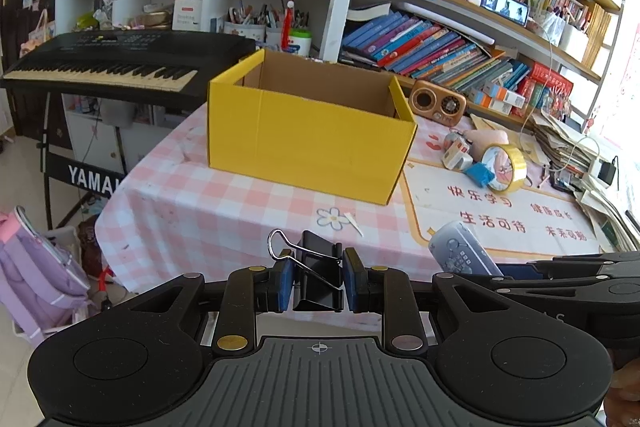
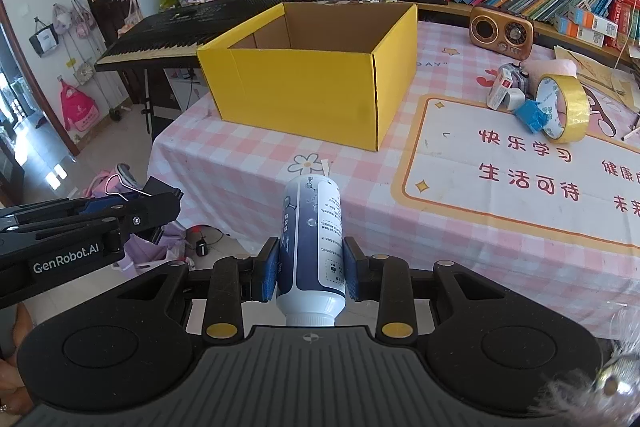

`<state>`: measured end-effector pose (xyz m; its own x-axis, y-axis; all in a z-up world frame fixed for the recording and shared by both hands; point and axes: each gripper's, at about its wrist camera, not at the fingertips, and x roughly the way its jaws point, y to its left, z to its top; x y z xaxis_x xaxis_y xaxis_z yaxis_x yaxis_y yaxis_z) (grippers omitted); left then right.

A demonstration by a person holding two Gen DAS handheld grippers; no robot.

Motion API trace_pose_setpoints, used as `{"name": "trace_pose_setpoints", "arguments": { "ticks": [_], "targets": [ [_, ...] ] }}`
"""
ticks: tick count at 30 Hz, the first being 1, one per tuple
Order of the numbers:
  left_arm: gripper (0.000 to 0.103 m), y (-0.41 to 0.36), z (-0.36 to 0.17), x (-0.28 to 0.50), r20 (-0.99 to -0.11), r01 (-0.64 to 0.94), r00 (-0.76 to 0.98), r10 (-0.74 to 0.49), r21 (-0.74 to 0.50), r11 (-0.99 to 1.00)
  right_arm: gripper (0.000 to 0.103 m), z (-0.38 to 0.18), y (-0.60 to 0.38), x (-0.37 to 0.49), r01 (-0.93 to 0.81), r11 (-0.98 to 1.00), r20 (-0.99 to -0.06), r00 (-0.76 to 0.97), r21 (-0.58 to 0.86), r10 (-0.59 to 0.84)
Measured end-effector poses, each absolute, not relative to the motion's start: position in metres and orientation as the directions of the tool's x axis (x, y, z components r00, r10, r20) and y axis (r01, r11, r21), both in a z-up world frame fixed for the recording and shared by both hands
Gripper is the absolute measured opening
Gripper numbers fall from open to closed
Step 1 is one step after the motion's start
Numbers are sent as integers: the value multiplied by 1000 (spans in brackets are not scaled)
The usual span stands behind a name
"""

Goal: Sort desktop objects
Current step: 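Carry the binder clip and glue bottle with both grippers over the yellow box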

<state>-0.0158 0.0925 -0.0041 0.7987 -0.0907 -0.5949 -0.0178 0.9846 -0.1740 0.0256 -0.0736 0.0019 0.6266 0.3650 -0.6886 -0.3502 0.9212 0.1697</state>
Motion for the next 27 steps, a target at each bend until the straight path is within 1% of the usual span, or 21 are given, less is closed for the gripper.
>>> {"name": "trace_pose_setpoints", "arguments": {
  "ticks": [13, 21, 27],
  "targets": [
    [24, 101, 13, 8, -562, -4, 823, -82, -150, 989, 30, 15, -70, 52, -368, 914, -670, 638, 169, 381],
    [24, 113, 31, 40, -528, -29, 848, -43, -128, 991, 30, 37, -66, 94, -388, 903, -627, 662, 184, 412],
    [24, 117, 50, 80, -489, -38, 872, -20, -108, 993, 30, 56, -61, 139, -422, 887, -586, 677, 185, 444]
  ]
}}
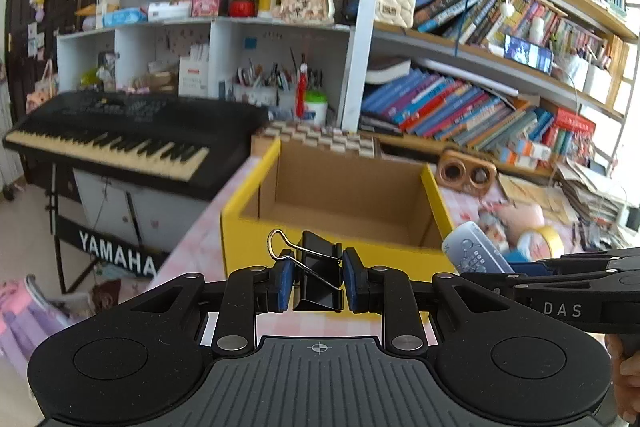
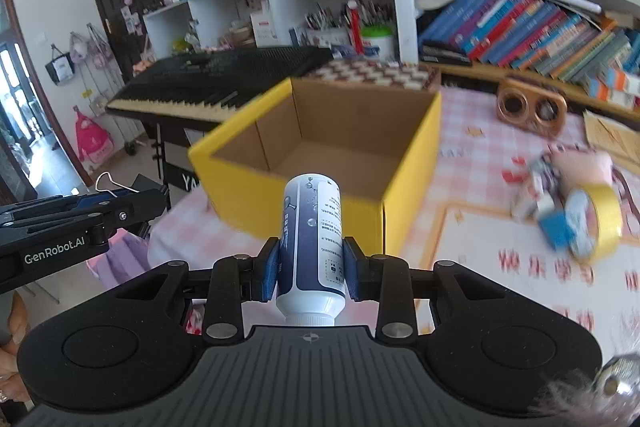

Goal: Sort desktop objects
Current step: 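Carry the binder clip and glue bottle with both grippers over the yellow box, then open the left gripper dropping the clip while the right gripper releases the bottle into the box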

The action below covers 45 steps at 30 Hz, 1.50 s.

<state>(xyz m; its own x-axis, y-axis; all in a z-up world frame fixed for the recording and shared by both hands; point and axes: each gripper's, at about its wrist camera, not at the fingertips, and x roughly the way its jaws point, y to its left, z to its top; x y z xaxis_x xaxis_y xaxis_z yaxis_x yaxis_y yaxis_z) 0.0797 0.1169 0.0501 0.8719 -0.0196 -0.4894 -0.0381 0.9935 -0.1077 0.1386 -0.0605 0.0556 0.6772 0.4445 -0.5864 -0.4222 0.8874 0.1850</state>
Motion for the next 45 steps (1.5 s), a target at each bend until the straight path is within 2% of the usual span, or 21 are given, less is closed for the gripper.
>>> {"name": "trace_pose_setpoints", "arguments": {
  "ticks": [10, 16, 25, 34, 45],
  "targets": [
    [24, 117, 62, 161, -485, -45, 875, 18, -45, 998, 30, 72, -47, 230, -484, 859, -567, 666, 167, 485],
    [24, 117, 55, 210, -533, -45, 845, 47, 17, 999, 30, 61, -33, 291, -530, 838, -635, 606, 125, 479],
    [24, 120, 24, 269, -666, -11, 744, 53, 67, 998, 30, 28, 8, 354, -685, 728, -760, 476, -4, 443],
    [24, 109, -14, 305, -769, 56, 638, 43, 102, 993, 30, -13, 31, 381, -812, 574, -872, 352, -104, 341],
    [25, 104, -24, 319, -829, 95, 558, 50, 123, 988, 31, -35, 46, 389, -878, 462, -928, 267, -124, 260]
  ]
}}
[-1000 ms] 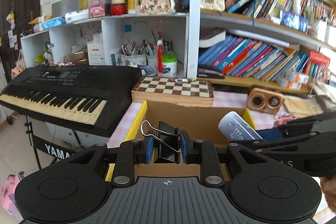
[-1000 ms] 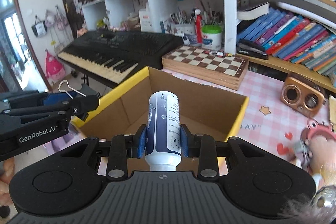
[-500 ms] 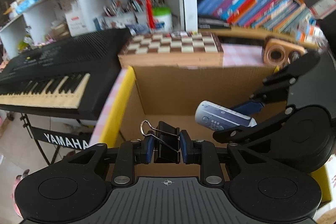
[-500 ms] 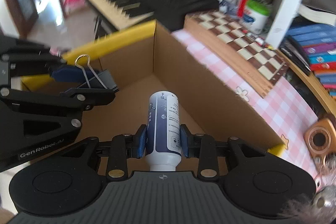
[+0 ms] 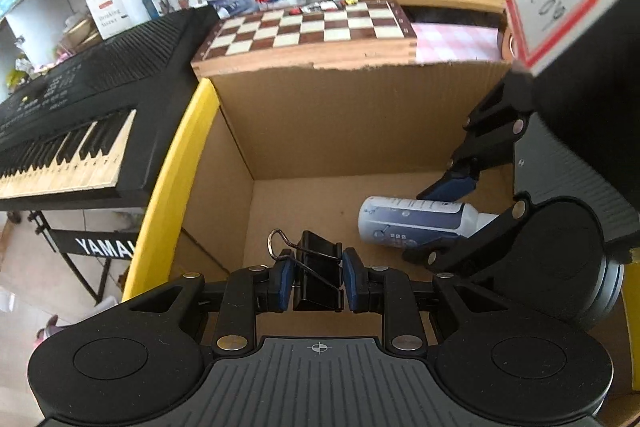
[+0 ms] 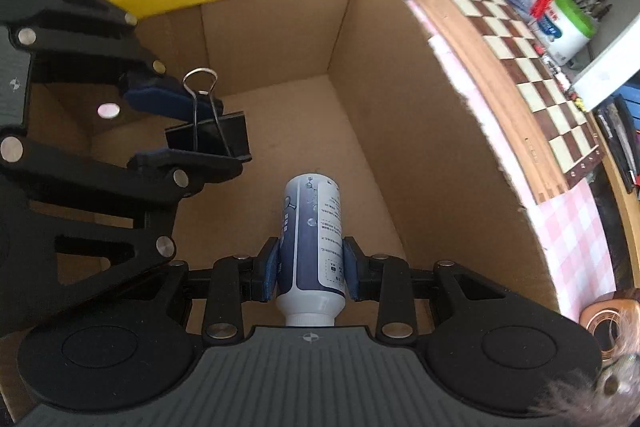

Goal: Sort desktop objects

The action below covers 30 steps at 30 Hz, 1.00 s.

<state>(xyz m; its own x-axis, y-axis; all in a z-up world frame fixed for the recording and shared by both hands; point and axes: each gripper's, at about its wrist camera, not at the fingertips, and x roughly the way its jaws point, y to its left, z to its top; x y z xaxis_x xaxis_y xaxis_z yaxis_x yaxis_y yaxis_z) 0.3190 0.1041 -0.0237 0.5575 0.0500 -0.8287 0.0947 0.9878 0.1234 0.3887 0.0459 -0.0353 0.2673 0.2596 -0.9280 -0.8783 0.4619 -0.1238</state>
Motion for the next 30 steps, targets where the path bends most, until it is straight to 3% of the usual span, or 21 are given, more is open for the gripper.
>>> {"name": "trace_pose_setpoints", "arguments": {
  "ticks": [9, 11, 15, 20, 26, 30],
  "targets": [
    [27, 107, -24, 321, -842, 76, 537, 46, 102, 992, 31, -37, 42, 388, -881, 460, -932, 251, -109, 261],
    [35, 108, -22, 320, -827, 56, 558, 68, 119, 991, 34, -34, 40, 386, -875, 471, -923, 270, -117, 273],
    [44, 115, -10, 311, -794, 13, 603, 74, 103, 995, 51, -23, 29, 382, -855, 503, -888, 325, -128, 326],
    [67, 118, 16, 295, -725, -12, 687, 59, 69, 998, 51, 7, 11, 385, -786, 608, -828, 411, -110, 382],
    [80, 110, 44, 274, -641, 4, 766, 35, 60, 998, 51, 48, -24, 363, -690, 721, -721, 530, -59, 447],
    [82, 109, 61, 254, -589, -14, 808, 33, 37, 999, 51, 68, -44, 345, -618, 786, -655, 607, -32, 450]
  ]
}}
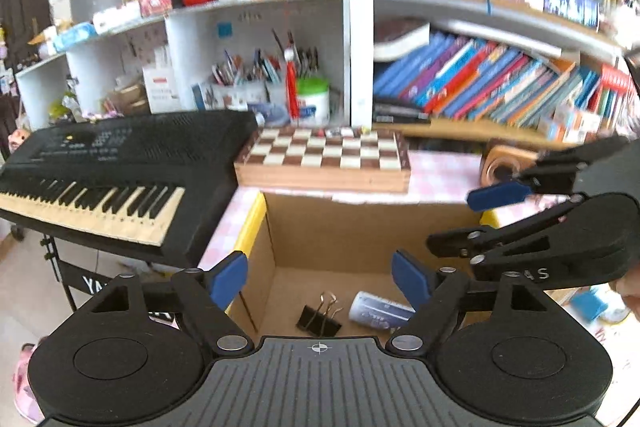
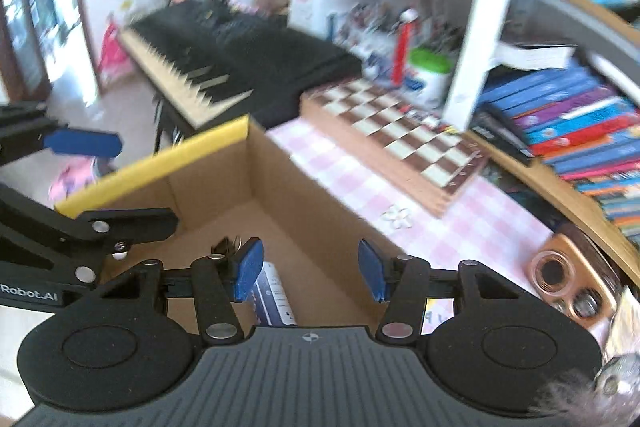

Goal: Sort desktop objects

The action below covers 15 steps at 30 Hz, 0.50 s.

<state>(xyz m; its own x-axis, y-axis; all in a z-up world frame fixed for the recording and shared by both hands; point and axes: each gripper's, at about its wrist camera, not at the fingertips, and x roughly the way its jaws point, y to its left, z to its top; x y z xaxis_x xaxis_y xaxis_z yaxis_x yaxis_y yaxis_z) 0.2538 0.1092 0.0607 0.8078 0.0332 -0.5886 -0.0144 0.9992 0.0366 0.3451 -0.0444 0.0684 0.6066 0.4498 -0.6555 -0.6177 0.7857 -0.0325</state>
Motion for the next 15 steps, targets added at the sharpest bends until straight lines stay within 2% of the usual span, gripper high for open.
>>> {"name": "trace_pose_setpoints", "arguments": {
  "ticks": [8, 15],
  "targets": [
    [89, 113, 85, 205, -496, -67, 866, 57, -2, 998, 50, 95, -82, 292, -435, 898, -535, 743, 69, 401],
    [92, 121, 89, 158, -472, -77, 880, 49, -40, 996, 50, 99, -107, 226, -298, 952, -462, 836, 74, 297]
  ]
}}
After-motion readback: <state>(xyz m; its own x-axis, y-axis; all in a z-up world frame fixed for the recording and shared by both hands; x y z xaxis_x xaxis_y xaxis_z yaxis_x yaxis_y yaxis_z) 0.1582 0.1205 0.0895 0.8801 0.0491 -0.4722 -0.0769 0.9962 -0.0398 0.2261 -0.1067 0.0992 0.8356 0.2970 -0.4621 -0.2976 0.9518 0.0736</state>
